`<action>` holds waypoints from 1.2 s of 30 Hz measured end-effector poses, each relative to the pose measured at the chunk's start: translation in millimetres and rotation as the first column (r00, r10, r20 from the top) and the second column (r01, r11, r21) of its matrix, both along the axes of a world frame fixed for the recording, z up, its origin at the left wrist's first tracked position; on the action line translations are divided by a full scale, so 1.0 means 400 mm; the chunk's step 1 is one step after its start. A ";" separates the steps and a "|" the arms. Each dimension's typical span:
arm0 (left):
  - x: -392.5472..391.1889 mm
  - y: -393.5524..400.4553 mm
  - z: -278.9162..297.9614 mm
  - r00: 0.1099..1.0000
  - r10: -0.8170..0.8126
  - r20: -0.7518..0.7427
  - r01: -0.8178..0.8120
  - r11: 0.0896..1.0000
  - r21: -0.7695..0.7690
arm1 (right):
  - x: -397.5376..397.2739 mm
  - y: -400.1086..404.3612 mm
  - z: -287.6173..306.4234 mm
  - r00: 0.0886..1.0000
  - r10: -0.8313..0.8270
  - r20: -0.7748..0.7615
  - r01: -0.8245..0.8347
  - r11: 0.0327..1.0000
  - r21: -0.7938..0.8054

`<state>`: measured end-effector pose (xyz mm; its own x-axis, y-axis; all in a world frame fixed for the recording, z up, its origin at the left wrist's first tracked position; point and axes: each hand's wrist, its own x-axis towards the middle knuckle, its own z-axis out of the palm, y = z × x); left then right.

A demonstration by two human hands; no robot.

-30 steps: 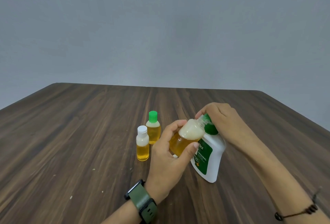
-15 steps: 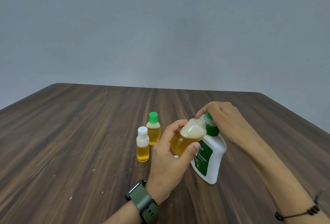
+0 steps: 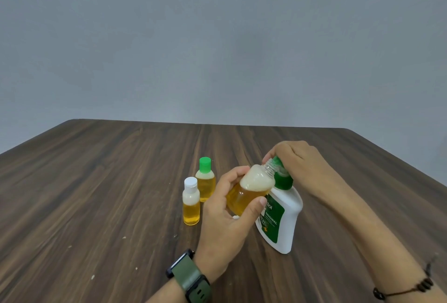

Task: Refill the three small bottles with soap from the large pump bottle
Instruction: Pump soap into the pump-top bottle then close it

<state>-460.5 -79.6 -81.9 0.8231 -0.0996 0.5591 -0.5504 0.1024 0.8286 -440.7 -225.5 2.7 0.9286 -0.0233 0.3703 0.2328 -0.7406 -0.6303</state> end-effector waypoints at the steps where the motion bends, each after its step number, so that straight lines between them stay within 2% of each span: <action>1: 0.001 0.000 -0.002 1.000 0.000 -0.002 0.000 1.000 0.002 | -0.001 0.001 -0.001 1.000 -0.006 0.006 0.006 1.000 -0.003; 22: 0.001 -0.001 -0.014 1.000 0.014 -0.028 -0.013 0.999 0.047 | -0.002 0.002 -0.025 1.000 -0.010 -0.017 0.010 1.000 -0.010; 29: 0.004 0.001 -0.009 1.000 0.002 -0.028 -0.002 1.000 0.015 | 0.007 -0.003 -0.003 0.999 0.030 -0.013 -0.030 0.999 -0.020; 36: 0.006 -0.001 -0.006 1.000 0.005 -0.020 -0.004 1.000 0.017 | 0.008 -0.006 -0.005 1.000 0.002 -0.010 -0.002 1.000 -0.025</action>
